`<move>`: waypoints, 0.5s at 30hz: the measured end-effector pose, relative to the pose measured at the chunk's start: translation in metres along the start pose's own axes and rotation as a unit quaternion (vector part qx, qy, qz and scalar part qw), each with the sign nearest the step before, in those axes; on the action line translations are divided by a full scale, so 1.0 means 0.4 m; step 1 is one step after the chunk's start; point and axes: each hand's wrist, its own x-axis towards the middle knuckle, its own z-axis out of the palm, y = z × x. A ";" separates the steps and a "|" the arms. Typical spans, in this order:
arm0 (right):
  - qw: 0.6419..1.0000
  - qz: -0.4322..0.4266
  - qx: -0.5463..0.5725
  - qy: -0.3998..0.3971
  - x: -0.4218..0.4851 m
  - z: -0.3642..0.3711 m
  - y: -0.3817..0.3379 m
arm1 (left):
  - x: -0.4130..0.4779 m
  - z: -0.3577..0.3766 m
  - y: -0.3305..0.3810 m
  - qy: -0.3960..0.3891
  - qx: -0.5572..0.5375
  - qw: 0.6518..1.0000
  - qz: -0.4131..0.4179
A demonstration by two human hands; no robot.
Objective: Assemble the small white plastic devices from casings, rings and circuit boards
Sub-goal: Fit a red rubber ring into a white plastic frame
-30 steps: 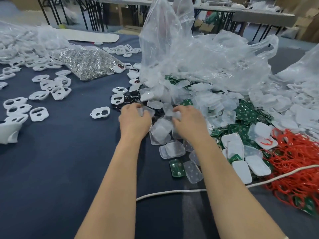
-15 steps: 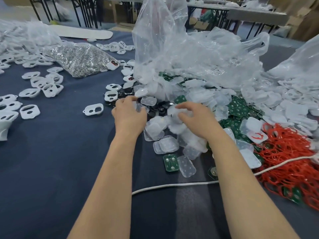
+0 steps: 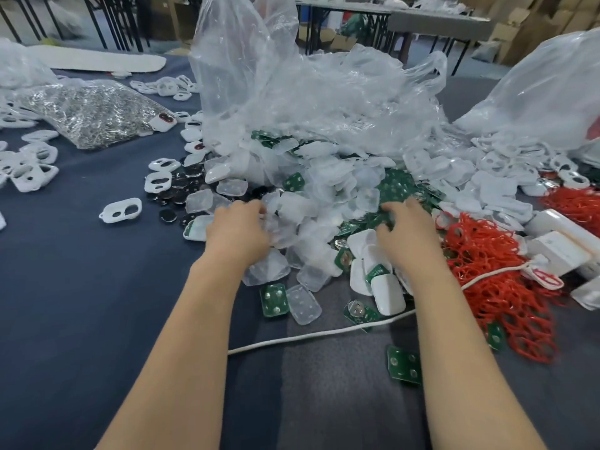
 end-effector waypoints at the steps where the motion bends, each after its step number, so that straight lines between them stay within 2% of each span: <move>1: 1.000 -0.018 0.016 0.006 0.000 0.009 -0.008 | 0.002 -0.002 -0.008 0.044 -0.048 0.998 -0.008; 4: 0.997 -0.005 0.065 0.053 0.014 0.008 -0.011 | -0.004 -0.013 -0.034 0.149 -0.158 0.975 -0.048; 6: 0.997 0.030 0.037 0.066 0.026 0.002 0.003 | -0.008 -0.021 -0.048 0.183 -0.196 0.961 -0.062; 8: 0.998 0.048 0.002 0.051 0.027 0.006 0.010 | -0.010 -0.024 -0.047 0.180 -0.226 0.956 -0.058; 10: 0.996 0.056 0.022 0.058 0.026 0.008 0.001 | -0.010 -0.023 -0.032 0.167 -0.258 0.951 -0.030; 13: 0.987 0.076 0.034 0.134 0.024 0.003 -0.014 | -0.020 -0.024 -0.003 0.186 -0.289 0.939 0.025; 15: 0.974 0.053 0.107 0.194 0.022 -0.006 -0.020 | -0.032 -0.029 0.016 0.202 -0.324 0.923 0.041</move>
